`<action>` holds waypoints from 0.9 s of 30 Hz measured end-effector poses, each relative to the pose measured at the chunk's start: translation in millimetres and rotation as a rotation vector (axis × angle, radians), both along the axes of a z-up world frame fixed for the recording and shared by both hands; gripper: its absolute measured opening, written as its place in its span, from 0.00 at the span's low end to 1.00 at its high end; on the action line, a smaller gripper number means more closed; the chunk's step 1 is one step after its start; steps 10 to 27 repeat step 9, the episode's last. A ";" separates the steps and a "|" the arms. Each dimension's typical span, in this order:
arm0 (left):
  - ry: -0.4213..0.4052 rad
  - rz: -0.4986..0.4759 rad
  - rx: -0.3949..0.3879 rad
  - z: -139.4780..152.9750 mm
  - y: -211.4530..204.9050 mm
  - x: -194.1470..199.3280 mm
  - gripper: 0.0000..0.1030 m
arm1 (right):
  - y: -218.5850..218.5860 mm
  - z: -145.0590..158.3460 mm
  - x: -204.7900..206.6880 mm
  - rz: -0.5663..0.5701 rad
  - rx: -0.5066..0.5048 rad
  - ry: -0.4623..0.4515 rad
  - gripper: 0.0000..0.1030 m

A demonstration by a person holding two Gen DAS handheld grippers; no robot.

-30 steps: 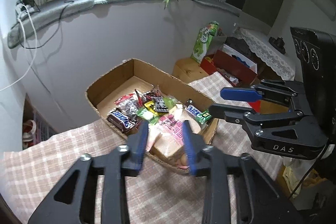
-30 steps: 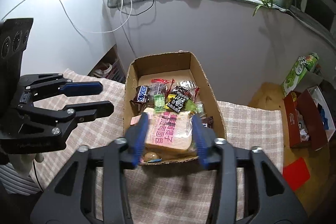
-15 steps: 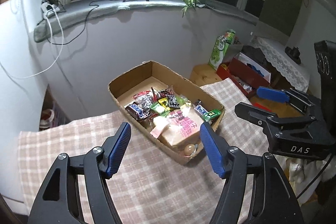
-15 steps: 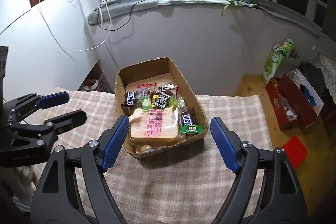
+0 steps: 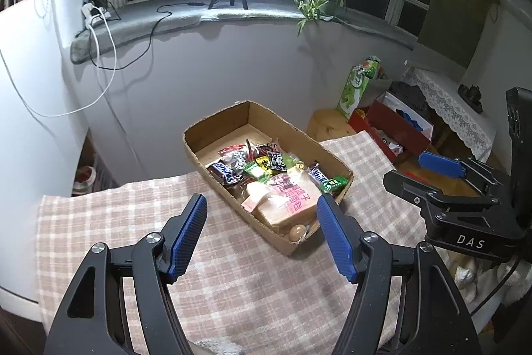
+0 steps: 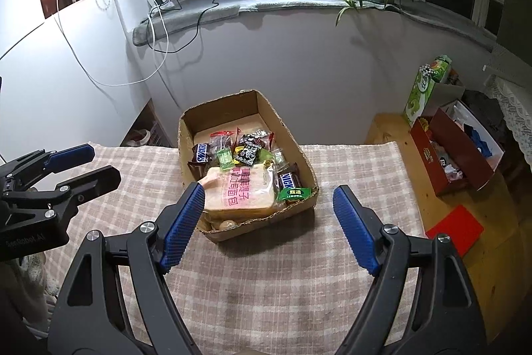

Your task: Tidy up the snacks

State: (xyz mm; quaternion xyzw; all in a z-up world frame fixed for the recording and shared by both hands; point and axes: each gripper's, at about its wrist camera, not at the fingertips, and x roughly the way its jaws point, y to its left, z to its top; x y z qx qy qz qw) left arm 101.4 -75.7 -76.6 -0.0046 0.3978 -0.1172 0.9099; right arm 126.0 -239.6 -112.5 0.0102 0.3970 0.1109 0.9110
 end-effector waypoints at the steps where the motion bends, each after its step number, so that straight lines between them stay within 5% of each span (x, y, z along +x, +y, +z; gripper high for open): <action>1: -0.001 0.000 0.001 0.7 -0.5 -0.4 0.67 | 0.4 0.5 -1.2 0.000 -0.002 -0.001 0.80; 27: -0.027 -0.002 0.001 4.6 -0.4 -8.0 0.67 | 0.3 2.0 -3.9 -0.001 -0.002 -0.002 0.80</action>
